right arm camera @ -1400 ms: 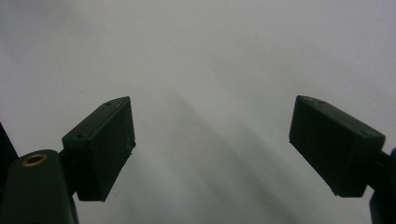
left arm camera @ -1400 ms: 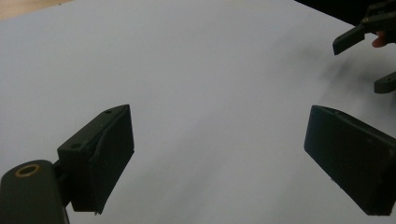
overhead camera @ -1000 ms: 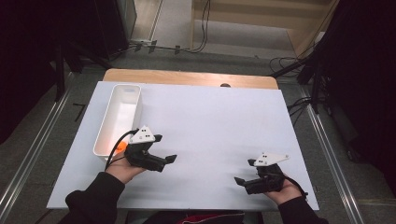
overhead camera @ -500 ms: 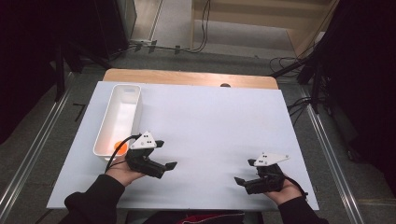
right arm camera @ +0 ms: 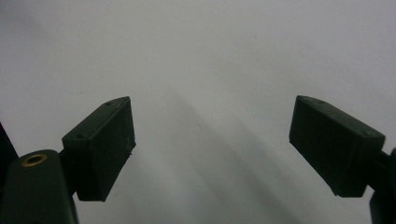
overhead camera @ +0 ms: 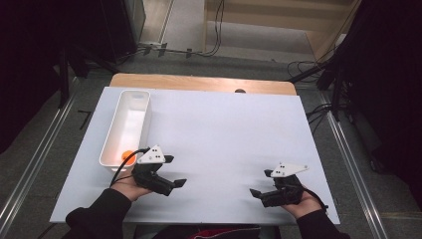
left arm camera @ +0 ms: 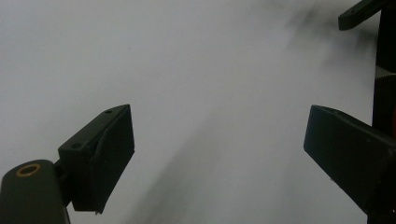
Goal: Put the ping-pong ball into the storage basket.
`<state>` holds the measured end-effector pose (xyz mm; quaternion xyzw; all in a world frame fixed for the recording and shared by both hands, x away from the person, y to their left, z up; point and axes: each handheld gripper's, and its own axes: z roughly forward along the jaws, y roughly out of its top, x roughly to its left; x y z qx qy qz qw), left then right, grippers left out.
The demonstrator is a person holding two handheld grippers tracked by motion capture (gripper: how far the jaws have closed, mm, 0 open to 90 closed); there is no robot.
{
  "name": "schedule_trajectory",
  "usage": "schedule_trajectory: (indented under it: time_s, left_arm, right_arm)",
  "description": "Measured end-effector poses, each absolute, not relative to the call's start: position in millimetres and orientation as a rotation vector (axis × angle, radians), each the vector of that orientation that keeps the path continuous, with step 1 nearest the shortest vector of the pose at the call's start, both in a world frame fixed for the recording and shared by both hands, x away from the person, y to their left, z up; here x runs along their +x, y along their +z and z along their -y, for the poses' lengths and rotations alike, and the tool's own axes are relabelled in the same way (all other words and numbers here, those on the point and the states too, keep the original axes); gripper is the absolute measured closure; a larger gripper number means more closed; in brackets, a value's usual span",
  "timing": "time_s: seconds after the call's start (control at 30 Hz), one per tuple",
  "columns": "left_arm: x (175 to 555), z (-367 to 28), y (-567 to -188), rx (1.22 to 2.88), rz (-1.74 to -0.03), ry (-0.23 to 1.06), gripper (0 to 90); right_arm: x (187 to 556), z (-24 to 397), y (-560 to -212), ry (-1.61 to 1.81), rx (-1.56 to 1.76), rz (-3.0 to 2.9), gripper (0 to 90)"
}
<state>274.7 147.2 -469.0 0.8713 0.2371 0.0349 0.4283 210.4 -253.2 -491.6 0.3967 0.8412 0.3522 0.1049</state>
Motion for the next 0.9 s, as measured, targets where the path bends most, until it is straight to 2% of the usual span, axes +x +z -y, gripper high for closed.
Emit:
schedule_trajectory:
  time_s: [0.9]
  left_arm:
    - [264, -170, -475, 2.227, -0.555, 0.032, 8.7]
  right_arm:
    - [211, 253, -492, 1.035, 1.171, -2.478, 12.9]
